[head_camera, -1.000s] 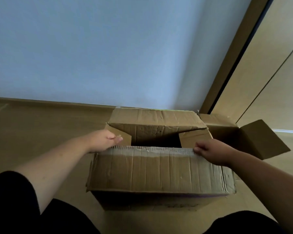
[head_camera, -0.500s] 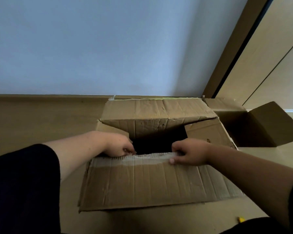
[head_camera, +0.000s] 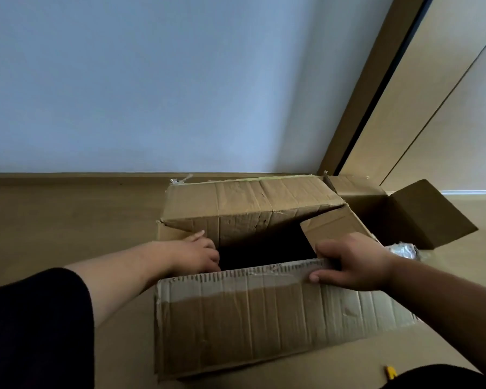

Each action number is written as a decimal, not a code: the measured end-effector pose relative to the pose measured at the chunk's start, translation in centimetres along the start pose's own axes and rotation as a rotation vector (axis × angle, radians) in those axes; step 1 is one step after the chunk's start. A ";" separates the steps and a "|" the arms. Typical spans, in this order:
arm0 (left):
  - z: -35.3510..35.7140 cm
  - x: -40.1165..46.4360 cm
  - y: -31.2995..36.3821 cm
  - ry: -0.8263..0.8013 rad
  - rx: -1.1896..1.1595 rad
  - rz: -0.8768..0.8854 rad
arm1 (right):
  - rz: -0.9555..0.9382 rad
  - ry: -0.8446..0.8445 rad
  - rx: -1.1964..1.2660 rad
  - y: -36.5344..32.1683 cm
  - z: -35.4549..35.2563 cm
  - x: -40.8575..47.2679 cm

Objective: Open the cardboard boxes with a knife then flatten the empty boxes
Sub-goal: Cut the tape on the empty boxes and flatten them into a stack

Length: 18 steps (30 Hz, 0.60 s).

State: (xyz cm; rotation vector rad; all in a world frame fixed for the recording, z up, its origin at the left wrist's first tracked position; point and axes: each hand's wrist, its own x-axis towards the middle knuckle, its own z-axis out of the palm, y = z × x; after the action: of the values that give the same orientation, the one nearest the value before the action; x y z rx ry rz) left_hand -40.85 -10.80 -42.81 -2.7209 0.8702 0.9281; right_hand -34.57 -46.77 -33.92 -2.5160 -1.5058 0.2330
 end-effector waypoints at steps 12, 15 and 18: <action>-3.3 -2.4 2.0 0.726 -0.136 -0.051 | -0.164 0.317 -0.053 -0.8 -0.7 0.0; -4.4 -4.9 0.7 1.032 -0.252 -0.085 | -0.169 0.352 -0.044 -1.3 -1.6 0.3; -4.9 -7.6 -1.1 1.224 -0.341 -0.100 | -0.163 0.376 -0.054 -1.7 -2.6 0.2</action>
State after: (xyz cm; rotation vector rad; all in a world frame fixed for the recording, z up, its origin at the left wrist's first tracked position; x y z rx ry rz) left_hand -42.61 -7.76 -34.41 -3.4602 0.6732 -0.8435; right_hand -35.32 -46.02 -30.95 -2.2906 -1.5597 -0.2934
